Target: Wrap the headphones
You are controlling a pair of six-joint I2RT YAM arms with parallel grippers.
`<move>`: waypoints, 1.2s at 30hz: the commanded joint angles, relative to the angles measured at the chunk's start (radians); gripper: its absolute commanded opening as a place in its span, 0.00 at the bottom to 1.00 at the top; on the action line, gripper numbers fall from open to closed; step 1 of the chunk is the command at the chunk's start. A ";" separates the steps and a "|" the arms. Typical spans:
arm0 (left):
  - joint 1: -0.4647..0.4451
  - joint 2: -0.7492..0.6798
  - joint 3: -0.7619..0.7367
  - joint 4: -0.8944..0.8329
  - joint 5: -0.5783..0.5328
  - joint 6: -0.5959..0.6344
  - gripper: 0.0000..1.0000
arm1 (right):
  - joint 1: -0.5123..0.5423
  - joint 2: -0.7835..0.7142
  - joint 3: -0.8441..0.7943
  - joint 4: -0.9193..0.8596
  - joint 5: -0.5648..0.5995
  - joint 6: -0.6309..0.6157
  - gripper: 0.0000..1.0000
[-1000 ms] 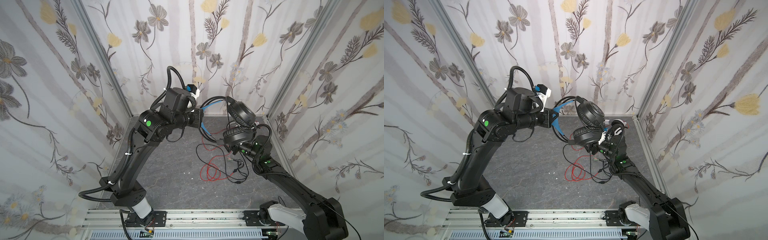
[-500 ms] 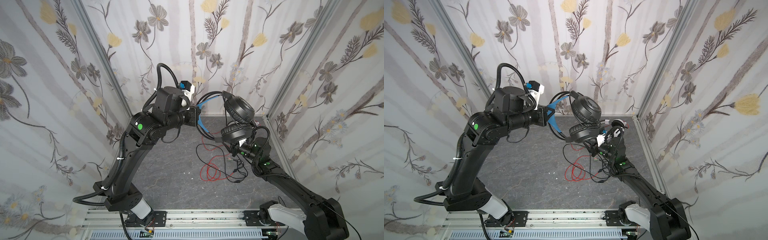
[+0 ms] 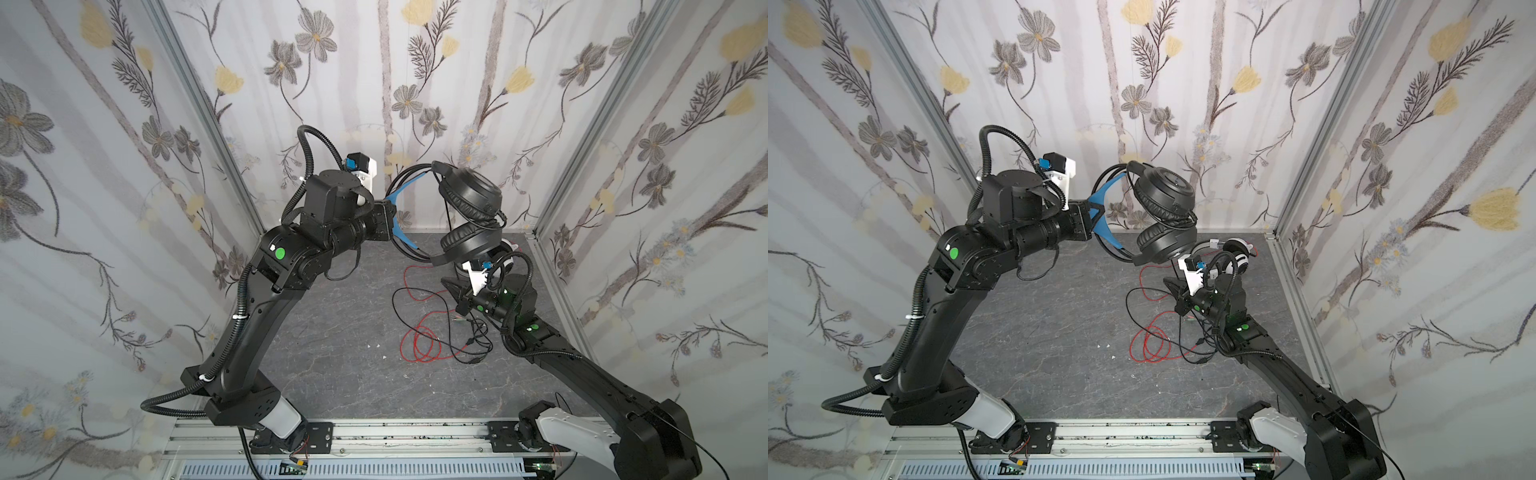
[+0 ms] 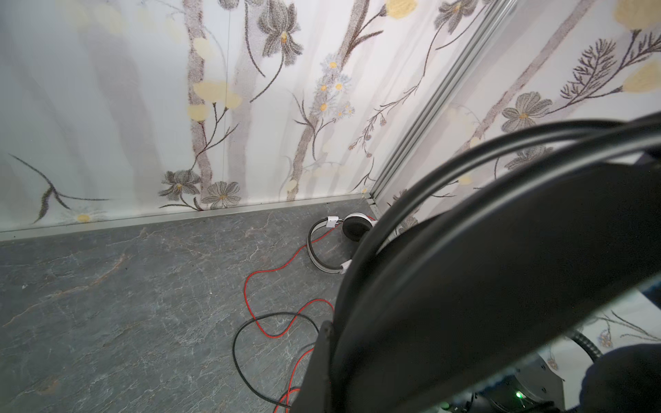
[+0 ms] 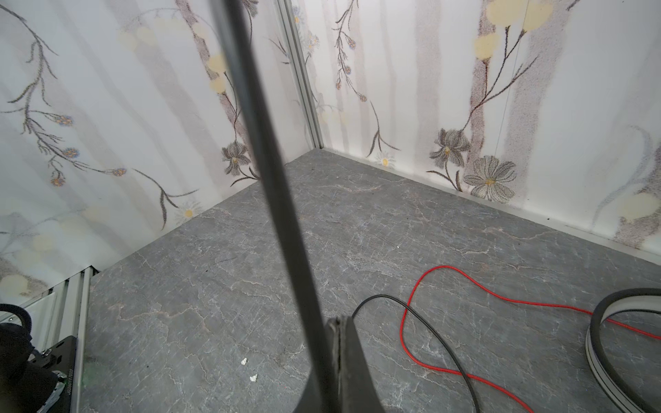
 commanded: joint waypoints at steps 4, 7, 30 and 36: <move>0.013 -0.002 -0.071 0.231 -0.110 -0.131 0.00 | 0.043 -0.070 -0.005 -0.102 0.141 -0.069 0.00; 0.014 -0.002 -0.130 0.308 -0.144 -0.176 0.00 | 0.068 -0.098 0.001 -0.146 0.191 -0.096 0.00; -0.001 0.162 -0.130 0.254 -0.497 -0.213 0.00 | 0.247 -0.167 0.050 -0.337 0.384 -0.184 0.00; -0.031 0.194 -0.152 0.215 -0.597 -0.160 0.00 | 0.286 -0.143 0.105 -0.375 0.412 -0.209 0.00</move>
